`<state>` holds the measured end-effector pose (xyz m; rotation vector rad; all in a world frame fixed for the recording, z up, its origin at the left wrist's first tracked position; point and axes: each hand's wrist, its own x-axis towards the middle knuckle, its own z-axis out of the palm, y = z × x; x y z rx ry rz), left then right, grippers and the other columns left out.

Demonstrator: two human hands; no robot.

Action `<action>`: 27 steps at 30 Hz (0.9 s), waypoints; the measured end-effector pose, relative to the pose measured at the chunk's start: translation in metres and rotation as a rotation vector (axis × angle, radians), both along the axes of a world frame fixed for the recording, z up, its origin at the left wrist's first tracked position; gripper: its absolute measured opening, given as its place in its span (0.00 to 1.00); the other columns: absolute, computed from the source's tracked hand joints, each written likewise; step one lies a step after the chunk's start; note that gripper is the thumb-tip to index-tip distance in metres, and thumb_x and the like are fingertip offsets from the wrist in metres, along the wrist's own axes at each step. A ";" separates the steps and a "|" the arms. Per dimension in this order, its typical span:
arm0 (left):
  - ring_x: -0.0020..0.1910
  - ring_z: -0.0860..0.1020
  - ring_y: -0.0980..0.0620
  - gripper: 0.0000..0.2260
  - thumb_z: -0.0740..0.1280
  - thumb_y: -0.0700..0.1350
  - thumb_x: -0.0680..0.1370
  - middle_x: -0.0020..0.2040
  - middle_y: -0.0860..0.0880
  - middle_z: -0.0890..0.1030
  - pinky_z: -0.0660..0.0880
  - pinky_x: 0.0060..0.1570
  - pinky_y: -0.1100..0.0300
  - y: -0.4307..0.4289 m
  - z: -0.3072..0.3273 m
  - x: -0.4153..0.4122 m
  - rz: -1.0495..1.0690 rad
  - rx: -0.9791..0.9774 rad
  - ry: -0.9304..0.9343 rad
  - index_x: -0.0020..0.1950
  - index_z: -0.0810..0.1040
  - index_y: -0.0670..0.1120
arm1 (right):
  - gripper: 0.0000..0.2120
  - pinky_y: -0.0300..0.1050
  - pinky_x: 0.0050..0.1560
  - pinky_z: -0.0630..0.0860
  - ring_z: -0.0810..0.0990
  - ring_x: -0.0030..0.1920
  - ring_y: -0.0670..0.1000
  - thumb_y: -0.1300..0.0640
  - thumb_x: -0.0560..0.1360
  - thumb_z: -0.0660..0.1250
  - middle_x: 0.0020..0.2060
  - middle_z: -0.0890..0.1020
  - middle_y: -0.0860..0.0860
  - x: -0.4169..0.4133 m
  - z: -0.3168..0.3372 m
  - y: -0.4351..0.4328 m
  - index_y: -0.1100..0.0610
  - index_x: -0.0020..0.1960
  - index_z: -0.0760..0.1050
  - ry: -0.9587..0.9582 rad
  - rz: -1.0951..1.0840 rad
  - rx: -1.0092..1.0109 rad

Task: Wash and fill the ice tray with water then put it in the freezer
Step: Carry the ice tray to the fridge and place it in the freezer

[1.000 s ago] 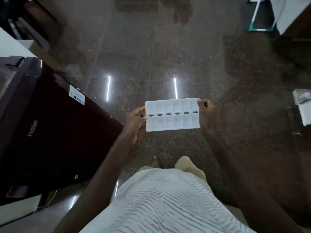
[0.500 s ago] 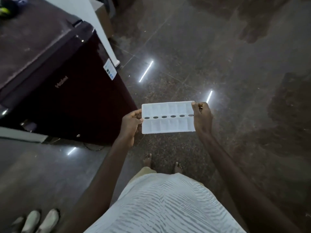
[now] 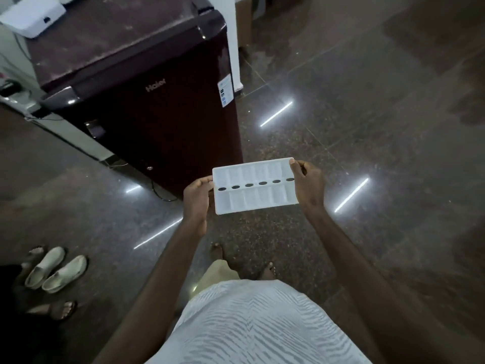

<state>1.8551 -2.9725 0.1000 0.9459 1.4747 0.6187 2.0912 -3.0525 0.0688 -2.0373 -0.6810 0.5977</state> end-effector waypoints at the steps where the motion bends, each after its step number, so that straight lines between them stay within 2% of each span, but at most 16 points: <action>1: 0.56 0.84 0.43 0.10 0.63 0.44 0.81 0.51 0.48 0.87 0.79 0.58 0.43 0.002 0.001 -0.004 0.024 0.010 -0.002 0.53 0.84 0.49 | 0.15 0.24 0.34 0.68 0.78 0.38 0.38 0.49 0.83 0.64 0.40 0.82 0.47 -0.002 0.002 0.006 0.58 0.54 0.83 -0.012 0.020 -0.001; 5: 0.46 0.83 0.48 0.10 0.62 0.46 0.83 0.49 0.46 0.87 0.80 0.51 0.46 0.011 0.007 -0.023 0.102 0.053 -0.012 0.53 0.83 0.47 | 0.15 0.26 0.31 0.67 0.76 0.35 0.39 0.50 0.83 0.64 0.35 0.80 0.45 -0.014 0.007 0.035 0.60 0.49 0.84 -0.025 0.095 0.014; 8: 0.44 0.82 0.49 0.09 0.63 0.46 0.83 0.46 0.49 0.86 0.80 0.47 0.49 0.023 0.011 -0.040 0.155 0.063 -0.032 0.50 0.83 0.48 | 0.15 0.32 0.33 0.68 0.77 0.34 0.40 0.49 0.83 0.65 0.35 0.82 0.46 -0.027 0.009 0.059 0.57 0.48 0.84 -0.013 0.137 0.024; 10: 0.41 0.82 0.50 0.09 0.63 0.45 0.84 0.41 0.51 0.85 0.78 0.43 0.52 0.035 0.012 -0.054 0.191 0.065 -0.047 0.49 0.83 0.48 | 0.13 0.35 0.33 0.69 0.75 0.32 0.40 0.49 0.83 0.66 0.33 0.80 0.45 -0.039 0.011 0.077 0.55 0.45 0.82 0.000 0.147 0.044; 12: 0.41 0.82 0.50 0.10 0.63 0.45 0.84 0.41 0.50 0.85 0.78 0.41 0.54 0.049 0.014 -0.066 0.205 0.086 -0.047 0.50 0.83 0.47 | 0.13 0.38 0.34 0.69 0.74 0.30 0.41 0.50 0.82 0.66 0.30 0.77 0.43 -0.050 0.011 0.094 0.53 0.41 0.79 0.007 0.148 0.058; 14: 0.39 0.81 0.52 0.10 0.62 0.44 0.84 0.43 0.48 0.84 0.78 0.36 0.58 0.066 0.015 -0.076 0.215 0.103 -0.053 0.54 0.83 0.43 | 0.15 0.45 0.35 0.73 0.76 0.31 0.44 0.49 0.82 0.66 0.31 0.79 0.47 -0.060 0.012 0.112 0.55 0.40 0.80 0.005 0.154 0.052; 16: 0.38 0.82 0.53 0.10 0.63 0.44 0.84 0.43 0.46 0.84 0.79 0.32 0.60 0.087 0.012 -0.088 0.233 0.102 -0.068 0.56 0.82 0.41 | 0.18 0.52 0.37 0.78 0.77 0.33 0.49 0.48 0.82 0.66 0.33 0.82 0.54 -0.069 0.013 0.130 0.59 0.40 0.81 -0.002 0.148 0.046; 19: 0.48 0.83 0.47 0.09 0.65 0.46 0.83 0.53 0.44 0.85 0.81 0.36 0.57 0.127 0.004 -0.109 0.275 0.134 -0.059 0.58 0.82 0.45 | 0.20 0.55 0.36 0.78 0.75 0.31 0.49 0.48 0.82 0.66 0.31 0.81 0.56 -0.084 0.021 0.156 0.61 0.39 0.80 -0.007 0.145 0.055; 21: 0.53 0.81 0.47 0.09 0.66 0.48 0.83 0.56 0.45 0.82 0.82 0.43 0.57 0.158 -0.003 -0.125 0.336 0.192 0.039 0.60 0.80 0.48 | 0.20 0.54 0.34 0.76 0.73 0.30 0.48 0.47 0.82 0.66 0.30 0.79 0.58 -0.095 0.027 0.174 0.60 0.38 0.79 -0.005 0.161 0.062; 23: 0.56 0.80 0.47 0.11 0.66 0.52 0.82 0.57 0.48 0.79 0.82 0.51 0.53 0.194 -0.009 -0.144 0.356 0.252 0.195 0.61 0.79 0.49 | 0.18 0.50 0.33 0.73 0.72 0.30 0.46 0.48 0.82 0.67 0.28 0.77 0.52 -0.106 0.034 0.193 0.56 0.37 0.79 0.021 0.179 0.072; 25: 0.60 0.78 0.42 0.25 0.66 0.59 0.76 0.63 0.43 0.76 0.79 0.60 0.42 0.231 -0.022 -0.164 0.333 0.257 0.358 0.66 0.76 0.44 | 0.17 0.44 0.33 0.70 0.70 0.29 0.44 0.48 0.81 0.67 0.26 0.74 0.44 -0.118 0.041 0.212 0.52 0.36 0.78 0.037 0.184 0.086; 27: 0.60 0.78 0.39 0.34 0.66 0.64 0.70 0.64 0.40 0.76 0.78 0.60 0.38 0.265 -0.043 -0.182 0.307 0.259 0.429 0.67 0.74 0.41 | 0.18 0.41 0.30 0.65 0.66 0.25 0.41 0.48 0.82 0.68 0.22 0.70 0.41 -0.129 0.047 0.230 0.48 0.33 0.74 0.031 0.186 0.100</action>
